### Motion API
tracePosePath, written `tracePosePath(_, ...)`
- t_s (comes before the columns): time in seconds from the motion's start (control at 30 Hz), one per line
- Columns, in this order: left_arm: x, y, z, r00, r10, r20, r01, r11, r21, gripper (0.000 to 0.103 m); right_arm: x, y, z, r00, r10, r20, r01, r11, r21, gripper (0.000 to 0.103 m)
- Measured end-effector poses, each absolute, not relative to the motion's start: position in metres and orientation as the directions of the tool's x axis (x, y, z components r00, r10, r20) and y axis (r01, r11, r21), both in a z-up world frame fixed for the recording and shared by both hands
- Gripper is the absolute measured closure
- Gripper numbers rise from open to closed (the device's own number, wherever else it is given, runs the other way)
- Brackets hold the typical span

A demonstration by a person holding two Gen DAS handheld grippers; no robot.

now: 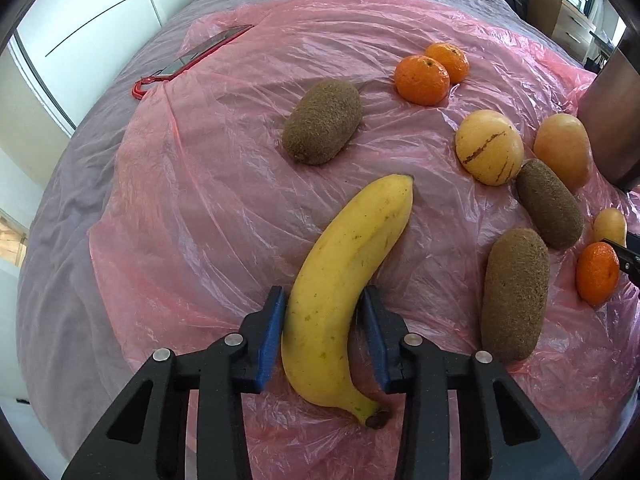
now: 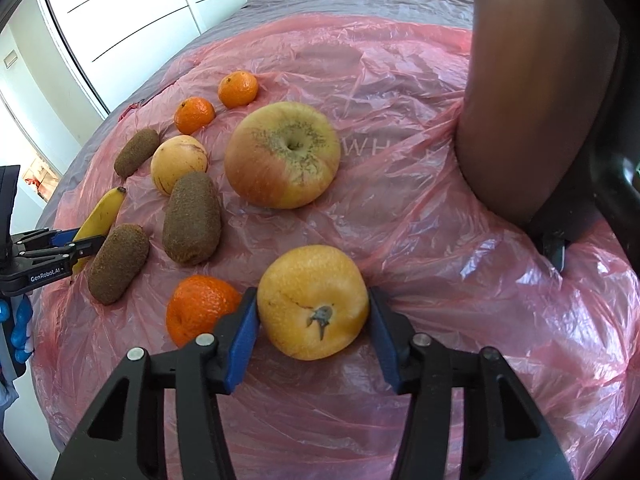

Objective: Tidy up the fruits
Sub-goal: 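Grasp the banana with the left tool while the right tool grasps the yellow pear, then lift and carry the banana and pear with both tools over the green tray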

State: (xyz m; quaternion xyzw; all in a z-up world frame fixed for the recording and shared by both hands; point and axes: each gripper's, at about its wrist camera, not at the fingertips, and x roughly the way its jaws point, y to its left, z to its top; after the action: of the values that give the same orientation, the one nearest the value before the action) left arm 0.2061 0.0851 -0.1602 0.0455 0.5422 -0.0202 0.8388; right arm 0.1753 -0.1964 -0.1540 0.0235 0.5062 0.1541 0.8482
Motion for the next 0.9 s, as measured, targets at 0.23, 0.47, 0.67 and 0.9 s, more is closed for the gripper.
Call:
tracePosePath(0.23,0.198,0.091,-0.15,0.442,-0.009,-0.897,0.065,0.998,0.022,0.075,0.172,-0.199,-0.151,0.451,0.3,-0.84,-0.24,0.948,0.21,0.069)
tracePosePath(0.47,0.187,0.106,-0.135,0.471,-0.022,-0.882,0.005,1.0,-0.022,0.075,0.167,-0.205,-0.138,0.47,0.311,-0.826,-0.241,0.945,0.219,0.069)
tracePosePath(0.67,0.174,0.115,-0.126,0.491,-0.049,-0.87,-0.031,0.997,-0.073,0.075,0.158,-0.207,-0.126,0.479,0.317,-0.818,-0.247,0.943,0.221,0.069)
tracePosePath(0.9,0.16,0.125,-0.114,0.514,-0.089,-0.853,-0.079,0.986,-0.15,0.075,0.15,-0.214,-0.113,0.497,0.315,-0.809,-0.247,0.945,0.215,0.069)
